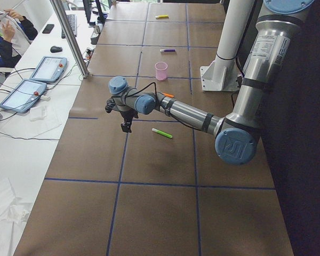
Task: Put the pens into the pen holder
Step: 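Lower the left gripper onto the lime-green marker and close on it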
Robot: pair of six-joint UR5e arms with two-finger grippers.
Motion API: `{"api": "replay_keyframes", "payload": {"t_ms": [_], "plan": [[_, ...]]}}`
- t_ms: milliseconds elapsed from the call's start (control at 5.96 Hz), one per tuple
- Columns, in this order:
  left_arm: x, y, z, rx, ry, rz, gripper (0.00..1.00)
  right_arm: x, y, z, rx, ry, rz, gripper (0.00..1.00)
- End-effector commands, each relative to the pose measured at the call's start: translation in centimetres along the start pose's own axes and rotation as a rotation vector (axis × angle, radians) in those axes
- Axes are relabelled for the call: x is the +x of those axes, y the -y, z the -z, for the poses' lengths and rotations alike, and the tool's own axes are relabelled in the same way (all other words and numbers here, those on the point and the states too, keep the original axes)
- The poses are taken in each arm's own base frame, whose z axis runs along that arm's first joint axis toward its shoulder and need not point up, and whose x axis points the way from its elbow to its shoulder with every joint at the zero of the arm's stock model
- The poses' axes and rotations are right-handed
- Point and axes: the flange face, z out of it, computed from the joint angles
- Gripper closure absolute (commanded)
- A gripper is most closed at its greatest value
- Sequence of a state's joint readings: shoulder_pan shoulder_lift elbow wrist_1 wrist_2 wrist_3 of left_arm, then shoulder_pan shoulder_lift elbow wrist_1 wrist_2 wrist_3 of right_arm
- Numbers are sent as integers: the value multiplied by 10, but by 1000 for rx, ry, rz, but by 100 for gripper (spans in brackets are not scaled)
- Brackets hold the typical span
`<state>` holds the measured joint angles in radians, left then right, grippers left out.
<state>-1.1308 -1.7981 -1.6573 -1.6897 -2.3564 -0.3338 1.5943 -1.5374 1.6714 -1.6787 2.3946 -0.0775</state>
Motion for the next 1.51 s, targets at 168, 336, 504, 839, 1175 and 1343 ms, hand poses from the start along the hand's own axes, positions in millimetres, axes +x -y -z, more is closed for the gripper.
{"api": "replay_keyframes", "payload": {"t_ms": [168,336,504,839,1175,1343], "plan": [[33,-50,-61,93,16,66,0,-1,0,-1,-2,0,1,0],[54,-59,-86,89,50,67,1,0,-1,-2,-4,0,-2,0],[69,-65,-98,80,44,64,2,1,-1,-3,-6,0,-4,0],[75,-71,-113,53,44,64,6,1,-1,-3,-6,0,-4,0],[79,-78,-126,26,47,58,11,3,-1,-4,-9,1,-7,0],[83,-81,-130,14,43,53,14,3,-1,-4,-9,1,-9,0]]}}
